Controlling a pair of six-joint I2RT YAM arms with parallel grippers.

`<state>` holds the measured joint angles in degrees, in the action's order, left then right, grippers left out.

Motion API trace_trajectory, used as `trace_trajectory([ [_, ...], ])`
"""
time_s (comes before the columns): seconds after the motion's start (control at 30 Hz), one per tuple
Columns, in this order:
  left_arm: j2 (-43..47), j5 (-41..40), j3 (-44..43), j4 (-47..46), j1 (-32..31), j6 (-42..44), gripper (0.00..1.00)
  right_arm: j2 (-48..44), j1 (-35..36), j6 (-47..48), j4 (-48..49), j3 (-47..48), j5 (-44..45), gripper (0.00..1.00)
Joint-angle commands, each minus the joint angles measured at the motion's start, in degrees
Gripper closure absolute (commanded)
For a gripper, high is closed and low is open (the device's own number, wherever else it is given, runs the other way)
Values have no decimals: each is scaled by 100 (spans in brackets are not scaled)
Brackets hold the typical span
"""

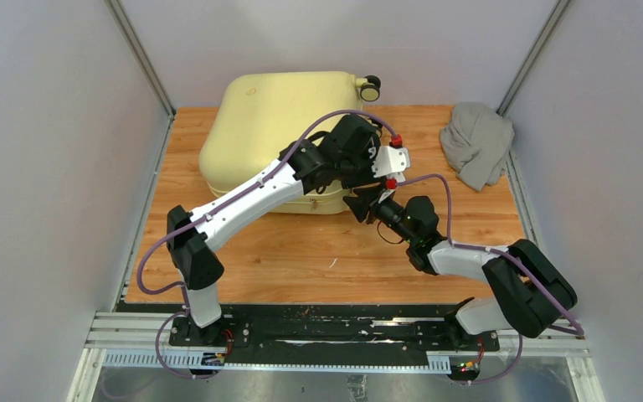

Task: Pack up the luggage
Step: Zip the luggage at the center of the board.

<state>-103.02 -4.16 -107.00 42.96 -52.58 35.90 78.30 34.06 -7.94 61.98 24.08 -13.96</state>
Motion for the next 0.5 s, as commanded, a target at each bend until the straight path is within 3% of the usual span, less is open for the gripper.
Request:
trace_trajectory([
  [0.0, 548, 42, -527, -1102, -51, -946, 100, 80, -316, -78, 513, 225, -116, 64],
  [0.13, 560, 39, -472, -1096, -51, -967, 100, 74, -393, -258, 732, 189, -232, 77],
  [0.33, 663, 89, -420, -1071, -51, -981, 100, 161, -682, -642, 933, 170, -613, 84],
  [0.47, 703, 91, -383, -1079, -60, -972, 100, 445, -823, -1028, 1128, 420, -1404, 84],
])
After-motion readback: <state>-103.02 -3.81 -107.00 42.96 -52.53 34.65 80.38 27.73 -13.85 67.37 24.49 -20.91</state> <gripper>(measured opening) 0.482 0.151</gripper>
